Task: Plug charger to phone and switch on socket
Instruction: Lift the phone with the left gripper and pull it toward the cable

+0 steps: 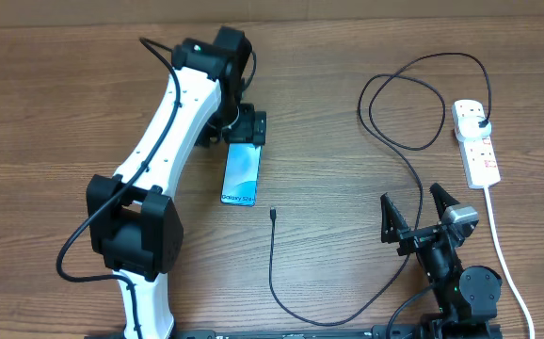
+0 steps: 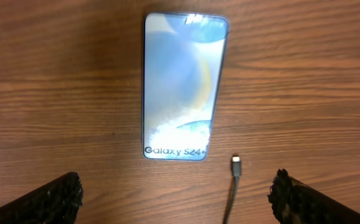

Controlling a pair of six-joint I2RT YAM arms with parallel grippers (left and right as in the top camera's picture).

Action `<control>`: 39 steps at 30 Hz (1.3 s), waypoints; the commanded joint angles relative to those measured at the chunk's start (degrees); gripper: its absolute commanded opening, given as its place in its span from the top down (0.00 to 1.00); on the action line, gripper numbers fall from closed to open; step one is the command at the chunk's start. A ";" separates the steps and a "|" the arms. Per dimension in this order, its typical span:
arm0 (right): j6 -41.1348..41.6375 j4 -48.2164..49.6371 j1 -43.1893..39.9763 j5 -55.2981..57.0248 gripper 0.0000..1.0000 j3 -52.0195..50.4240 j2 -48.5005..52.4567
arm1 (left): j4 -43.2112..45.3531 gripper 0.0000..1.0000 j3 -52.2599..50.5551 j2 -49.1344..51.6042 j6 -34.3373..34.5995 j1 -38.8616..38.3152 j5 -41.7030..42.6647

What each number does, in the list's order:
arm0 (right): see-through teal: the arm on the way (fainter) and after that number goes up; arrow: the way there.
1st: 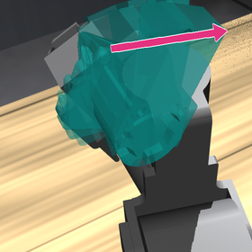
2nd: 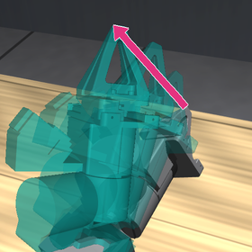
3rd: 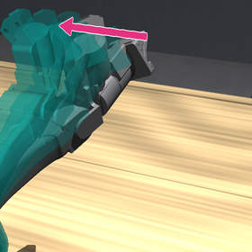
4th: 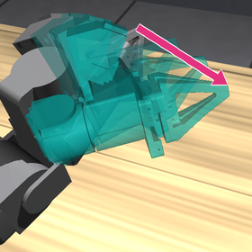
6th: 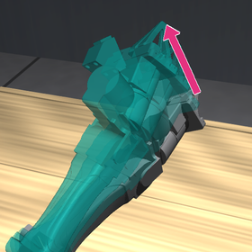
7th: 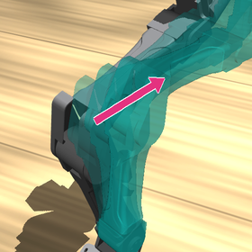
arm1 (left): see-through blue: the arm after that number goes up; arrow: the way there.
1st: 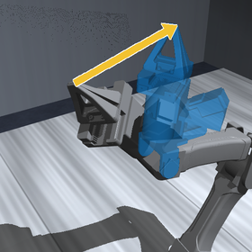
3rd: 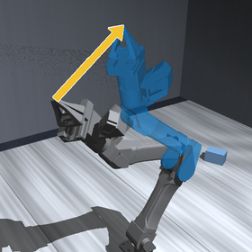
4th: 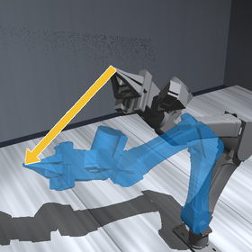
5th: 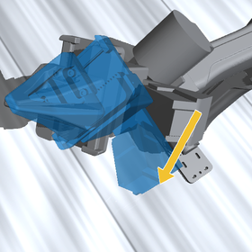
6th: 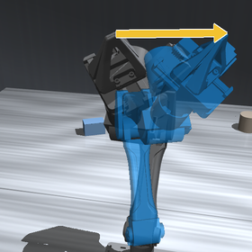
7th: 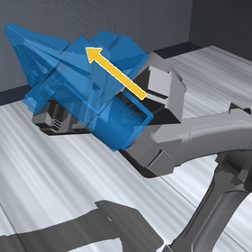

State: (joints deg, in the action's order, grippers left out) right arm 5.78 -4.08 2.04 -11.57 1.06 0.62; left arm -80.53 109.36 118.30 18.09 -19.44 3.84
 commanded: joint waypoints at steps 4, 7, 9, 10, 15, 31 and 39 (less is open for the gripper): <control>-0.07 0.31 0.48 0.57 0.00 -0.61 -0.48 | 5.53 0.00 -6.71 0.85 0.42 -0.57 0.48; -0.07 0.33 0.48 0.57 0.00 -0.61 -0.48 | 9.86 0.00 -9.79 0.87 1.05 -0.57 0.66; -0.07 0.31 0.48 0.57 0.00 -0.61 -0.48 | 12.74 0.00 -11.89 0.94 1.92 -0.57 0.66; -0.07 0.31 0.48 0.57 0.00 -0.61 -0.48 | 14.23 0.00 -13.07 0.94 2.36 -0.57 0.66; -0.07 0.31 0.48 0.57 0.00 -0.61 -0.48 | 19.96 0.00 -18.12 0.94 2.73 -0.57 0.66; -0.07 0.31 0.48 0.57 0.00 -0.61 -0.48 | 34.16 0.00 -31.12 0.96 3.37 -0.85 0.37; -0.07 0.31 0.48 0.57 0.00 -0.61 -0.48 | 35.17 0.00 -33.88 0.96 2.34 -0.85 0.04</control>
State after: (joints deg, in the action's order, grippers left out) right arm 5.80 -4.03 2.04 -11.55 1.06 0.62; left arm -45.50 78.76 116.68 21.02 -19.90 2.79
